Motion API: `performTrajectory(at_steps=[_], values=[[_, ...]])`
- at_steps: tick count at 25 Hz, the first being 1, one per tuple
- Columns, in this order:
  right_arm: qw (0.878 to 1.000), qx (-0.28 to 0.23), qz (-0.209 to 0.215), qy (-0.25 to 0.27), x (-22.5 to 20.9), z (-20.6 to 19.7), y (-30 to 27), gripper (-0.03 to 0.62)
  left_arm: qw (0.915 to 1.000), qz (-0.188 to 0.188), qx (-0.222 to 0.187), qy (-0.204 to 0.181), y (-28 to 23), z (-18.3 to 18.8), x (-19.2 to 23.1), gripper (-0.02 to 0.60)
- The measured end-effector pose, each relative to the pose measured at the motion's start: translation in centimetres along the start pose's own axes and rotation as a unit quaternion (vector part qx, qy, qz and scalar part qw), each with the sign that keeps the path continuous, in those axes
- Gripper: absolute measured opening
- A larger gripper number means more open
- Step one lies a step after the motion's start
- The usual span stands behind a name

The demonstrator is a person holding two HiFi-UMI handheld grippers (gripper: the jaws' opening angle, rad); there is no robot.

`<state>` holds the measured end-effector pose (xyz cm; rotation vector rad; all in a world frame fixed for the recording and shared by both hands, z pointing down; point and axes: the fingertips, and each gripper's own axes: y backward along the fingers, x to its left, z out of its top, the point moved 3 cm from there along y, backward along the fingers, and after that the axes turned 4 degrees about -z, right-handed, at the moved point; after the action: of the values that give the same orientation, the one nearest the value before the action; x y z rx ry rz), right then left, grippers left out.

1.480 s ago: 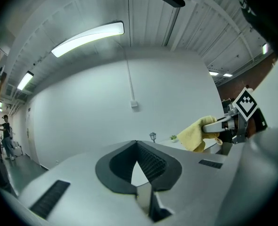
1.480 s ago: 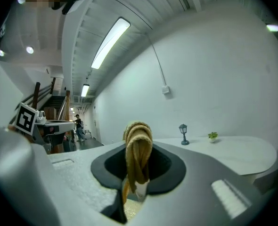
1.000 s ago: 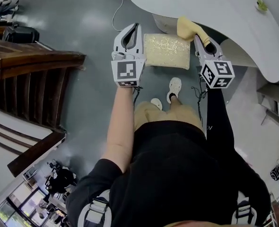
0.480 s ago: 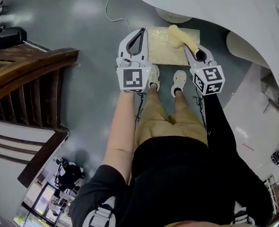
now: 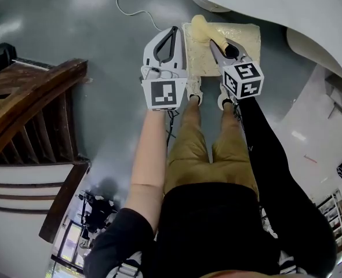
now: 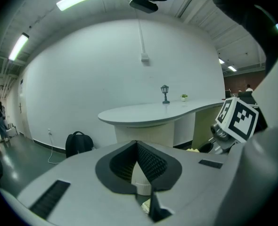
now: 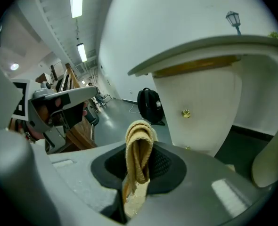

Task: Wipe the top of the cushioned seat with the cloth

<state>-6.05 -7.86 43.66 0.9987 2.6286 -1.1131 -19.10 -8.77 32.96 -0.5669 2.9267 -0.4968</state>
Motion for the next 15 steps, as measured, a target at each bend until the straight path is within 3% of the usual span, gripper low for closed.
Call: performTrajectory(at_steps=[8,11,15], values=[[0.991,0.067,0.032,-0.111,0.6,-6.5,-10.0,0.058,0.9991,0.001,0.021,0.037,-0.6,-5.8,1.6,0.008],[0.982,0.109,0.020,-0.153,-0.5,-10.3,-13.0,0.058,0.9978,0.005,0.036,0.055,-1.2,-8.1,1.8,0.008],[0.978,0.141,-0.021,-0.151,-2.7,-12.8,-13.6,0.058,0.9973,0.006,0.042,0.059,-2.1,-9.4,1.1,0.008]])
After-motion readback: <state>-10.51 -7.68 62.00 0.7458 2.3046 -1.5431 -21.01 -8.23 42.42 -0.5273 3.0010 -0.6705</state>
